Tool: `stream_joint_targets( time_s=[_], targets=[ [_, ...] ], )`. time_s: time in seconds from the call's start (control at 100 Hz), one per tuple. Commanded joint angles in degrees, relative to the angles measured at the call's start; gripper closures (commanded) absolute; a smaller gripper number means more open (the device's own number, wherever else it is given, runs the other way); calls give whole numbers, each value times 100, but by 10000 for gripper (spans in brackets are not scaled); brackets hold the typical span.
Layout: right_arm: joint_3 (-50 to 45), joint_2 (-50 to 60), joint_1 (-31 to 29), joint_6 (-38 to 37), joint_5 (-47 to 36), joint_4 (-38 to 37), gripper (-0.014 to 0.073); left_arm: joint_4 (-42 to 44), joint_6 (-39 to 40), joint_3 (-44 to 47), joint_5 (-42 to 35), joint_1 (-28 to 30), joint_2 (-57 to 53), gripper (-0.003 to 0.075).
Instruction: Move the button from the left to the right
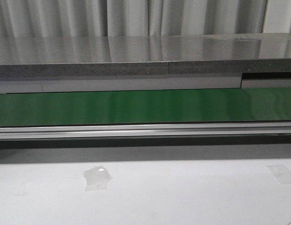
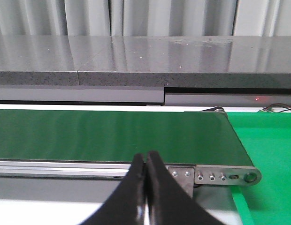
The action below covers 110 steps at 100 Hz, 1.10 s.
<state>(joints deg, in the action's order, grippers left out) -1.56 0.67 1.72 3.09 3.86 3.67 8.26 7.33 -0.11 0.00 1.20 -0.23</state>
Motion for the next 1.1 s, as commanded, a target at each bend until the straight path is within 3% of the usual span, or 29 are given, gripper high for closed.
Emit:
stream_joint_targets(
  time_s=[0.0, 0.5, 0.74, 0.92, 1.09],
  targets=[
    [85, 99, -26, -10, -465, 1, 662, -25, 62, 264, -470, -45, -192, 740],
    [85, 99, -26, -10, -465, 1, 662, -201, 52, 5, -281, -45, -179, 740],
    [85, 99, -26, -10, -465, 1, 662, -357, 52, -1583, 1421, -45, 455, 740],
    [85, 99, -26, -10, -465, 1, 662, -292, 52, -3113, 2470, -45, 1501, 740],
    [85, 99, -26, -10, -465, 1, 662, -279, 52, -4610, 3951, -45, 2546, 740]
  ],
)
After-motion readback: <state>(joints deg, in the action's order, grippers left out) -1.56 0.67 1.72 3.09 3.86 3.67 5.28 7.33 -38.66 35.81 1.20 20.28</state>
